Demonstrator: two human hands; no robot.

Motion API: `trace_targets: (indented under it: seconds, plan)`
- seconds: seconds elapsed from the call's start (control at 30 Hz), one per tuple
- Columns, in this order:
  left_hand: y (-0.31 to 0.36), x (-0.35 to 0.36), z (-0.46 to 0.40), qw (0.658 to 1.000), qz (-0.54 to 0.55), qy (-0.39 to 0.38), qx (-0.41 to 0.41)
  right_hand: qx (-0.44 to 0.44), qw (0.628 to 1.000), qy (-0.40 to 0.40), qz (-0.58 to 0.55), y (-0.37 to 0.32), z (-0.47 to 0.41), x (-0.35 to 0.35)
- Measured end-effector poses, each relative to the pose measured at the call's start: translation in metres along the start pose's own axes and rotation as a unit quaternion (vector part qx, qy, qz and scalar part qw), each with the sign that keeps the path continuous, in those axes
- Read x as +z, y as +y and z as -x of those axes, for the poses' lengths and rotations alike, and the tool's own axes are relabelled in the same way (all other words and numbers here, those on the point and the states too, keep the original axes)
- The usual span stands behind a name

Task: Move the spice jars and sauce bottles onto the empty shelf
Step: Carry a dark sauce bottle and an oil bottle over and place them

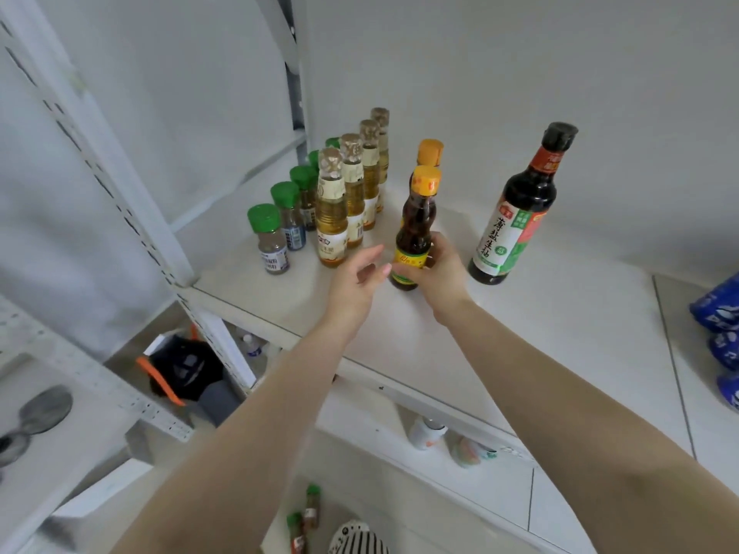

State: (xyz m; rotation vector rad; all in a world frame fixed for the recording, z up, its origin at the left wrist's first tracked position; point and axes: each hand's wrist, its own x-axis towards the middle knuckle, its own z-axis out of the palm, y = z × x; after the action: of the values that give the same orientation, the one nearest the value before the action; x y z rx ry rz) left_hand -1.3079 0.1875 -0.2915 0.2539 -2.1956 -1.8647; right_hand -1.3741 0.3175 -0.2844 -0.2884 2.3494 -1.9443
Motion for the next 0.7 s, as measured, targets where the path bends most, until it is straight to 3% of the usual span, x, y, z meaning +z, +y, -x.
trace_targets:
  seconds: [0.2,0.3,0.4,0.53,0.7]
  plan:
    - [0.023,0.003,-0.009,0.998,0.045,0.017,0.035,-0.009,1.0,-0.017,0.02,0.012,0.0,-0.001]
    - [0.046,0.006,-0.024,0.997,0.032,-0.013,0.072,-0.006,1.0,-0.004,0.024,0.013,0.0,0.001]
    - [0.056,0.013,-0.04,0.992,-0.085,-0.031,0.093,-0.01,1.0,0.007,0.028,0.013,-0.001,0.007]
    - [0.051,0.019,-0.045,0.975,-0.202,0.052,0.072,-0.029,0.998,-0.025,0.055,0.011,-0.005,0.013]
    - [0.041,0.021,-0.044,0.978,-0.178,0.081,0.067,-0.012,0.995,0.093,-0.028,0.01,-0.004,-0.008]
